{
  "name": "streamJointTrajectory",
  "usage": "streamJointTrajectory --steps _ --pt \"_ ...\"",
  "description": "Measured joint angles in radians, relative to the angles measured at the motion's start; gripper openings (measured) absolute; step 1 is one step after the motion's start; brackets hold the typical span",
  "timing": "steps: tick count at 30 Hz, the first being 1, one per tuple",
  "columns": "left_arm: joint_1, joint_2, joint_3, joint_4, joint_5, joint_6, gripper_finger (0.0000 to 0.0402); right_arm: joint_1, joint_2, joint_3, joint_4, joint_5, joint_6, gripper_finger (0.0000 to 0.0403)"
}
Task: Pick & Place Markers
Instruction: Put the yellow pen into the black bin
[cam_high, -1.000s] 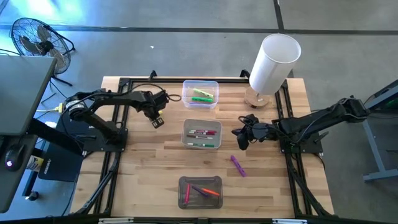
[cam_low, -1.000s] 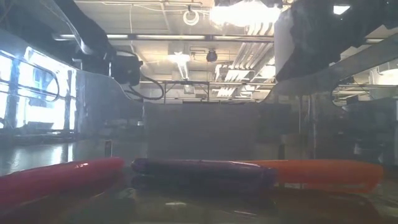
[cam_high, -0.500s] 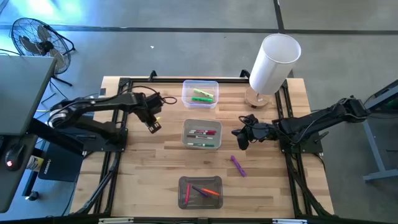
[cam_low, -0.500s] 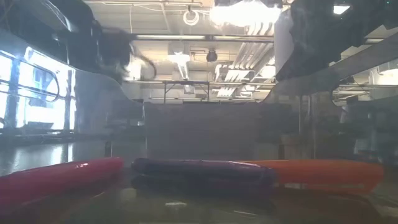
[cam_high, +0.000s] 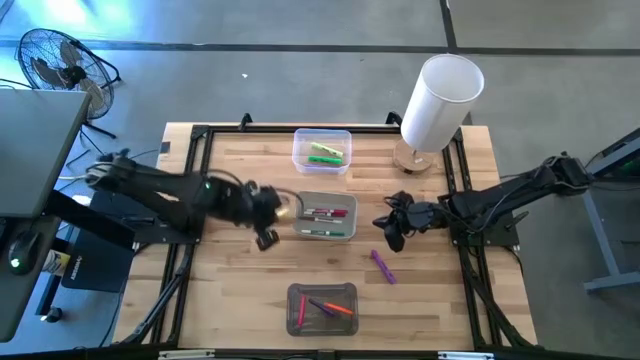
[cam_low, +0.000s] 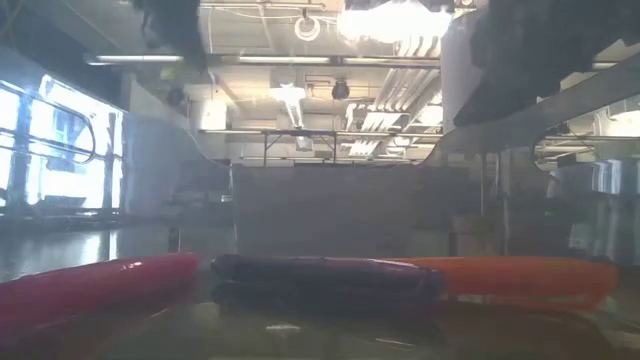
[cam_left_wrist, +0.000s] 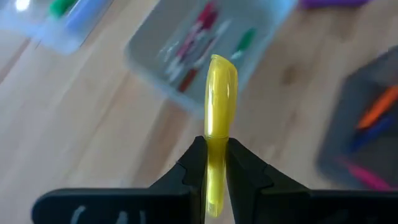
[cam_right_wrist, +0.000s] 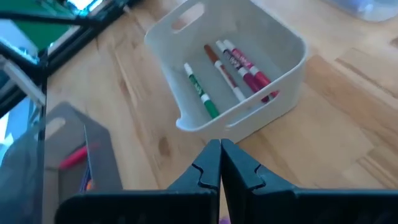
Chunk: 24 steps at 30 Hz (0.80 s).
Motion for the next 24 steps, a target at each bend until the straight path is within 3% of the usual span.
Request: streamJointTrajectory --steps 5,12,24 --pt "-0.163 0.175 0.224 -0.006 -0.082 -0.032 0.0034 0.020 0.000 0.000 -0.019 -0.016 -0.009 0.0000" --pt "-0.263 0.442 0.478 -0.033 -0.089 -0.044 0.0034 0.048 0.000 0.000 -0.047 -0.016 -0.035 0.0000" --pt "-0.293 0.765 0.663 -0.003 0.083 -0.143 0.0034 0.084 0.000 0.000 -0.067 -0.013 -0.061 0.0000"
